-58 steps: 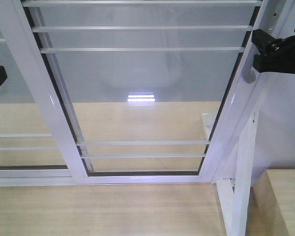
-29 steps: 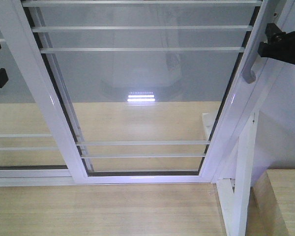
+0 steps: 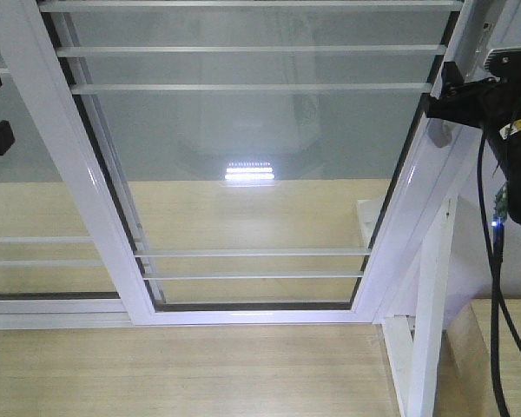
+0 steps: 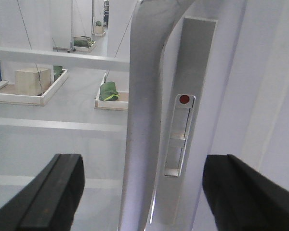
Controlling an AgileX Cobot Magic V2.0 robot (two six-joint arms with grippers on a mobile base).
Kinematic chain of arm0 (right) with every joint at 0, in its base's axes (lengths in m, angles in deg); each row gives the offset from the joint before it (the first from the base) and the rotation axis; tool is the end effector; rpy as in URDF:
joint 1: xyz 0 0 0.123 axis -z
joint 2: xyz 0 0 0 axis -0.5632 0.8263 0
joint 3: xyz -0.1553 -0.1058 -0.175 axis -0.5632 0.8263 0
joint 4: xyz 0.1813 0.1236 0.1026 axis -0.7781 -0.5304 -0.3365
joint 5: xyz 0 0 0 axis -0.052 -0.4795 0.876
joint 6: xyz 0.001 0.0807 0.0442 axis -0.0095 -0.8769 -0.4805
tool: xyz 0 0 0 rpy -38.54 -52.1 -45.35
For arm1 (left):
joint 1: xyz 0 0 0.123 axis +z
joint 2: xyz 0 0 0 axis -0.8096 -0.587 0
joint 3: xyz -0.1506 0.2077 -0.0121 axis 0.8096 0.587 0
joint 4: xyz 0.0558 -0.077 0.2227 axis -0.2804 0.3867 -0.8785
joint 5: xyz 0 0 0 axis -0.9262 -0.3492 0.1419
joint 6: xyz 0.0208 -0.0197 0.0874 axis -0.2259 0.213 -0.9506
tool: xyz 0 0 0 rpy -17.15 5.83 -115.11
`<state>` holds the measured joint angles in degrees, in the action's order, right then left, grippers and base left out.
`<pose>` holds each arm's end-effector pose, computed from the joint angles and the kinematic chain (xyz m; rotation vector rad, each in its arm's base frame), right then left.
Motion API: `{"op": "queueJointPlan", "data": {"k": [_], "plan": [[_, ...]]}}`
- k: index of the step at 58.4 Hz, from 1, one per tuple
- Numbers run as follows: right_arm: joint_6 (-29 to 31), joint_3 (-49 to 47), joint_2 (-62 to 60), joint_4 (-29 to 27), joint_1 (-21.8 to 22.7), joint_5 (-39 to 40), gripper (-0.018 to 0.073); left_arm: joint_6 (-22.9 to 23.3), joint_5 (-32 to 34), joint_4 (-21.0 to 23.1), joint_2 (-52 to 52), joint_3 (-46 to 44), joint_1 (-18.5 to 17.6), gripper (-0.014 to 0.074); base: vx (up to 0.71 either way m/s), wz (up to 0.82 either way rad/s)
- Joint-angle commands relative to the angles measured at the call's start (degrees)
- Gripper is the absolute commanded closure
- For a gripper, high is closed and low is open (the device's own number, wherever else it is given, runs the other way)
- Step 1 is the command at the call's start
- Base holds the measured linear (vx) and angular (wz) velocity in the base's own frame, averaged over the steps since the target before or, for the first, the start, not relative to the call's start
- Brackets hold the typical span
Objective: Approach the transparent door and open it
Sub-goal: 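Raise the right gripper and move it onto the silver handle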
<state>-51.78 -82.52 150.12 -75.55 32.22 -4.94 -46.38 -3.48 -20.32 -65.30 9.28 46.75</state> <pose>0.3459 0.0044 0.2005 -0.0271 1.6143 -0.1069 0.2115 -0.0278 0.3098 0.1935 1.6533 -0.0277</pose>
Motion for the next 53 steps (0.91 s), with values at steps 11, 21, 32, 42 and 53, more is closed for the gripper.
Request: {"op": "queueJointPlan", "data": {"k": [11,21,32,42,53], "plan": [[-0.2,-6.8,4.3,0.8,0.4,8.3,-0.0022,0.6,4.5,0.4,0.6,-2.1,0.0,0.0146,0.00,0.00],[-0.2,-10.3,7.5,0.8,0.4,8.3,-0.0022,0.5,4.5,0.4,0.6,-2.1,0.0,0.0146,0.00,0.00],[-0.1,-13.1,9.6,0.6,1.0,8.4,-0.0022,0.5,4.5,0.4,0.6,-2.1,0.0,0.0146,0.00,0.00],[-1.2,-14.7,10.7,0.6,2.4,8.3,0.0009,0.5,4.6,0.4,0.6,-2.1,0.0,0.0146,0.00,0.00],[-3.3,-14.7,10.8,2.7,2.9,8.4,0.0095,0.5,4.7,0.4,0.6,-2.1,0.0,0.0146,0.00,0.00]]}}
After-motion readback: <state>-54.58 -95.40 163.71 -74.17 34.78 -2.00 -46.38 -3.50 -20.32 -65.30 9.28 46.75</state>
